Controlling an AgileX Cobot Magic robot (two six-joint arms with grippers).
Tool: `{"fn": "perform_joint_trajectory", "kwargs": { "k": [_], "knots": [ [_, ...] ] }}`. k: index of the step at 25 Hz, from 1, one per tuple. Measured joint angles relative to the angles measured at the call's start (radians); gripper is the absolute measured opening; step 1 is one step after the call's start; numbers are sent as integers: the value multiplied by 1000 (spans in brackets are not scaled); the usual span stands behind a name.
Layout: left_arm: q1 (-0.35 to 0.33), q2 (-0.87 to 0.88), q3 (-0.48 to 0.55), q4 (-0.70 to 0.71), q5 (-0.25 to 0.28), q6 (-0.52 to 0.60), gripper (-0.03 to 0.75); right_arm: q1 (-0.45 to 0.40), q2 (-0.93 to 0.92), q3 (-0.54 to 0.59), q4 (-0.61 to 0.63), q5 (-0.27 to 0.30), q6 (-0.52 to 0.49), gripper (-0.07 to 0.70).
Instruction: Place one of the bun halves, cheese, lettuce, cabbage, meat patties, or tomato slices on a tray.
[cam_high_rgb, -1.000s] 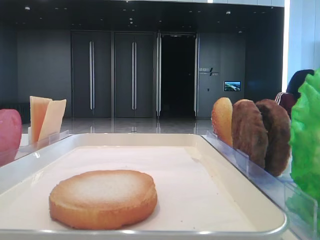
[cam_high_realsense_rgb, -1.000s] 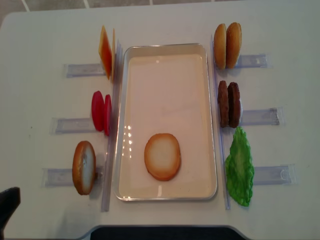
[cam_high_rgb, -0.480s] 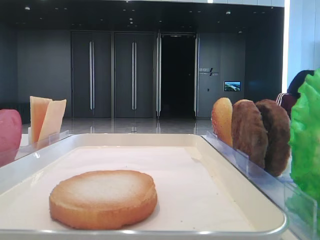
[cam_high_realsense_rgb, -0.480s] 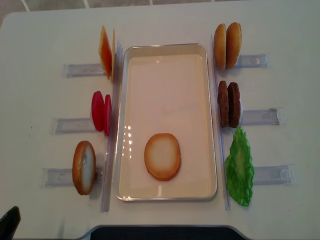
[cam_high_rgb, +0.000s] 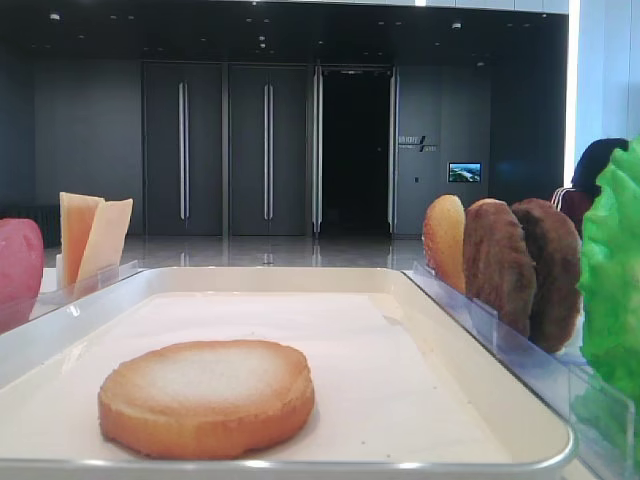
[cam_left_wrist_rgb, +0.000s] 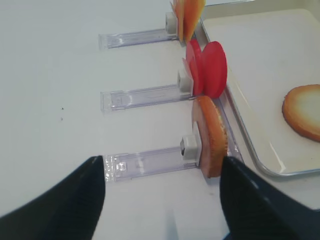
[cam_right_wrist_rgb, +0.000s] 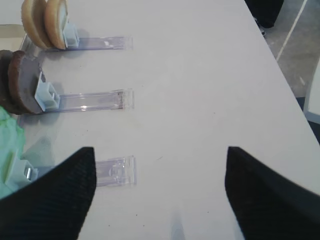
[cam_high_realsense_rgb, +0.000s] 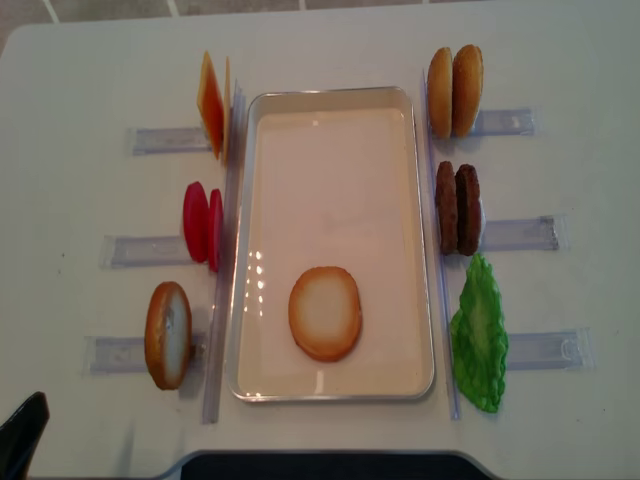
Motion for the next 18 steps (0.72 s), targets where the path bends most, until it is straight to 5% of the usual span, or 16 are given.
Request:
{"fn": "perform_joint_trajectory", "kwargs": {
  "k": [18],
  "knots": [
    [0,0,1,-17,-4,0,410,0,0,0,0,0,0,538]
  ]
}}
